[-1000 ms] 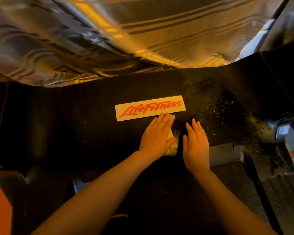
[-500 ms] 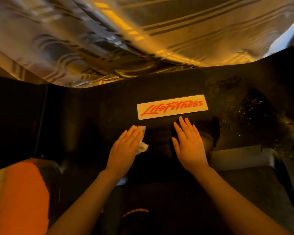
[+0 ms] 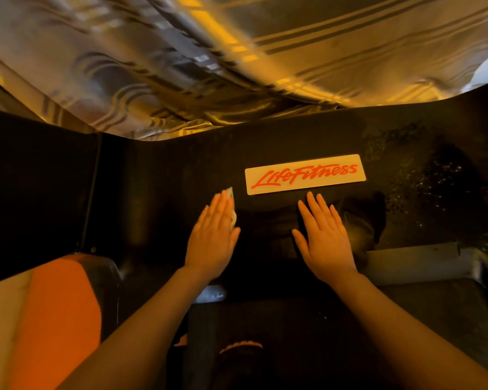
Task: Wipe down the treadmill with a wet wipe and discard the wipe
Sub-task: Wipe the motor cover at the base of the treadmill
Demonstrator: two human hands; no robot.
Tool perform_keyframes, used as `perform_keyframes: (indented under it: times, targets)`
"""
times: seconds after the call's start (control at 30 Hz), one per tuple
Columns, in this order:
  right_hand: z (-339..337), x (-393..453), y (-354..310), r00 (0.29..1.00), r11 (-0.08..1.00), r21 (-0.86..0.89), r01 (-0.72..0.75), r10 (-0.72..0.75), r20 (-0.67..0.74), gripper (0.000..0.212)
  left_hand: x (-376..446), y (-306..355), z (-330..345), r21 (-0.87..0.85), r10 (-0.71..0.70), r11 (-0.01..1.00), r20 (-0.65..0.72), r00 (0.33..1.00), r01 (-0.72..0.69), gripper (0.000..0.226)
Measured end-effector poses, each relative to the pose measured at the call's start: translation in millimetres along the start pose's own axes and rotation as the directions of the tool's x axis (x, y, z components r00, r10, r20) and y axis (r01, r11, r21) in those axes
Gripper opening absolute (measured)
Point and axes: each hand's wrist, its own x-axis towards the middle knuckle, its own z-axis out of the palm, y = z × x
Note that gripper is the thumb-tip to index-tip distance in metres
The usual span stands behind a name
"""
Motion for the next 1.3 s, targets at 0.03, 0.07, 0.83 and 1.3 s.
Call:
perform_keyframes:
  times: [0.03,0.07,0.83,1.3]
  targets:
    - [0,0,0,1.0,1.0,0.006,0.002,-0.002,0.005,0.068,-8,-2,3,0.051,0.05,0.997,0.007,0.999,-0.05,0.064]
    - [-1,0,0,1.0,1.0,0.01,0.007,-0.007,0.008,0.069,-14,-6,5,0.093,0.079,0.992,0.028,0.996,-0.082,0.065]
    - [-11,-56,65,0.999,0.997,-0.072,0.006,-0.009,-0.047,0.054,-22,103,18,0.026,0.404,0.914,0.006,0.915,-0.404,0.058]
    - [-9,-76,82,0.998,0.992,-0.123,-0.034,0.028,-0.057,0.062,-39,68,22,0.22,0.617,0.762,0.041,0.786,-0.61,0.057]
